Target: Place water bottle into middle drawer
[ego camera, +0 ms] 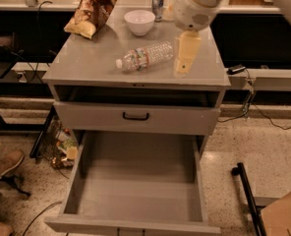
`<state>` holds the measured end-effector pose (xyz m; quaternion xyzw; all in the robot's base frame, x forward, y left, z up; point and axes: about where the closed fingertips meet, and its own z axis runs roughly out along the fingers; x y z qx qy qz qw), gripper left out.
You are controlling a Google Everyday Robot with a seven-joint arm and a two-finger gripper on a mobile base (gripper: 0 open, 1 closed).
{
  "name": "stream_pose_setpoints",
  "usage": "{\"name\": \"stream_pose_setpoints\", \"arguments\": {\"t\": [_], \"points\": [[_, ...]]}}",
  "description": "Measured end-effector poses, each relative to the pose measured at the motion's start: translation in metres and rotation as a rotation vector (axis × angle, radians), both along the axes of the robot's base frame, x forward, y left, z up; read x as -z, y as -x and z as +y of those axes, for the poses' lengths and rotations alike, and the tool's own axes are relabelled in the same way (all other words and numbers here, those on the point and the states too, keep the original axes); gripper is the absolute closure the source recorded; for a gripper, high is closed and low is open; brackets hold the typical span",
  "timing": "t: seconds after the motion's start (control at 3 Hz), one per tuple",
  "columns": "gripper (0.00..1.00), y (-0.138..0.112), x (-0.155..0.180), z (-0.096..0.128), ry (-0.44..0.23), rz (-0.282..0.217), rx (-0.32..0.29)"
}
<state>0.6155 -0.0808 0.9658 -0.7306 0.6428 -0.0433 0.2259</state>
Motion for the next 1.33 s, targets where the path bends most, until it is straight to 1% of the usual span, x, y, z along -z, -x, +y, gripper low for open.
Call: {"name": "stream_pose_setpoints", "arguments": {"t": [0.33,0.67,1.0,1.33], "points": [[0.00,-0.049,0.022,0.077,0.002,0.018,-0.124],[0.00,-0.049,0.023,0.077,0.004,0.018,-0.124],[0.00,-0.072,0.042,0.067,0.082,0.015,-0.111],[0.00,-0.102,0.071,0.046,0.157,0.033,-0.066]]}}
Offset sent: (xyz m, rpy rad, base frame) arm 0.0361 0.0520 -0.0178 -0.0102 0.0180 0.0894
